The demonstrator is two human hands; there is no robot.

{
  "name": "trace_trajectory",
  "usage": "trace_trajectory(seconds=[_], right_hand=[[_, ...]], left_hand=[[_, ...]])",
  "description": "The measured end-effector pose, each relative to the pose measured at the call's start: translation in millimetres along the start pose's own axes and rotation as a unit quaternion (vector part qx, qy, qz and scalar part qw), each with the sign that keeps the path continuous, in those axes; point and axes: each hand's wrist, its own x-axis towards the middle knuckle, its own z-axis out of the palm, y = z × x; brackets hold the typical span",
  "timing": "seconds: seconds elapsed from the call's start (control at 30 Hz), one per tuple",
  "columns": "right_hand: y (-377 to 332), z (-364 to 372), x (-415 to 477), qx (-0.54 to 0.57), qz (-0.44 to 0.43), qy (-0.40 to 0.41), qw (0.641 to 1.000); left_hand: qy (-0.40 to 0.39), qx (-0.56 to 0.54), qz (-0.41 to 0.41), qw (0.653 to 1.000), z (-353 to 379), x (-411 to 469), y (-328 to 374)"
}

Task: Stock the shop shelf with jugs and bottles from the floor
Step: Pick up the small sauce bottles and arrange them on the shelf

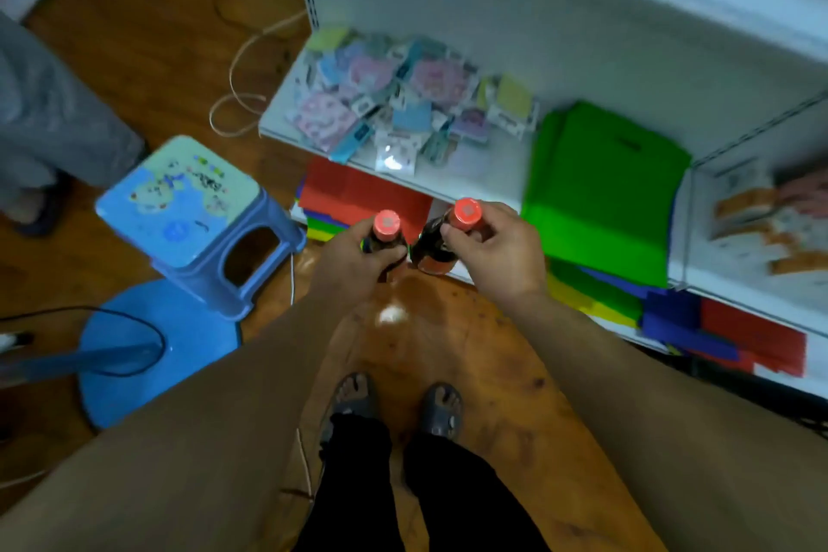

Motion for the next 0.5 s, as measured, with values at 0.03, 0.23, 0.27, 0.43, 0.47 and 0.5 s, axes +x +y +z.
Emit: trace_trajectory(seconds=[0.03,0.23,0.27,0.43,0.47,0.5], right_hand=[[-18,-14,-2,0.002,-0.004,0.010,1.000],[-115,-92,-9,-0.020,-0.061,0.093,0.994],[-130,-104,-9,-0.024,-0.063,0.103,0.992],[-191,-155,-10,-0.012,-0.099,0.159,0.982],[-201,-163,-12,-0.007,-0.104,0.172,0.979],[-210,-171,-13,-0.003,-0.108,0.182,0.977]], left_hand=[[-0.002,0.002,0.015,1.000,-11,-6,19],[-0.032,0.014,0.100,0.994,-66,-31,134],[-0.042,0.019,0.115,0.992,-75,-35,155],[-0.078,0.033,0.184,0.979,-113,-54,244],[-0.083,0.036,0.194,0.977,-119,-57,259],[-0.087,0.035,0.204,0.974,-124,-60,272]])
